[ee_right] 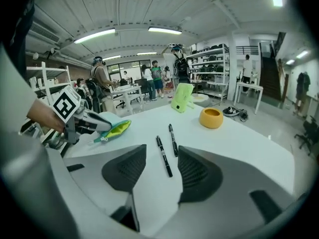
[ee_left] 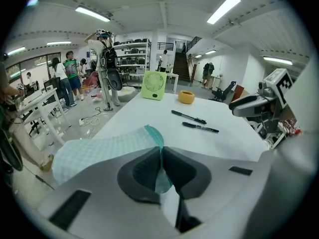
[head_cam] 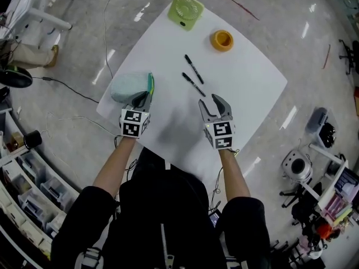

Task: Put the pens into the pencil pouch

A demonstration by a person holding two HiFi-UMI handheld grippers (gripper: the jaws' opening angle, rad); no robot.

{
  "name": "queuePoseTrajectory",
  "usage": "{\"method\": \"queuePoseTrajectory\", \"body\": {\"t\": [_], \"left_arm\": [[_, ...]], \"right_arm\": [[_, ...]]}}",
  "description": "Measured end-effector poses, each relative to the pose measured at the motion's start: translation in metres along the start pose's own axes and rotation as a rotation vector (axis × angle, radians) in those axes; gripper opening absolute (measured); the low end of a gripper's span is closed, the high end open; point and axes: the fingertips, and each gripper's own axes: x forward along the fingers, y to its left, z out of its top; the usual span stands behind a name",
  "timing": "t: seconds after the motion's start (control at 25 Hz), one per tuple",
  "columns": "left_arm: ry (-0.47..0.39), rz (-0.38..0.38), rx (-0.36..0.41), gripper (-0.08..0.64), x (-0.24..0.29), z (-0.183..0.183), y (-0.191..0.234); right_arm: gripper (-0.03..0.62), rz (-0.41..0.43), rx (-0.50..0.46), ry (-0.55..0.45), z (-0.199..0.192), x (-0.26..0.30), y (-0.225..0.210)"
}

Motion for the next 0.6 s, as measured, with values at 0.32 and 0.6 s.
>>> {"method": "queuePoseTrajectory", "body": {"t": [0.32, 0.6], "left_arm": [[-0.035, -0.030, 0.009, 0.040, -0.011, 0.008, 0.003], [-0.047, -0.077, -0.009, 0.038, -0.016, 0.007, 0.004]], "right_arm": [[0.178, 0.055, -0.102, 0.178, -0.035, 0.041, -0.011], [0.143, 0.131, -0.171, 0.288, -0.059, 0.060, -0.006]]}}
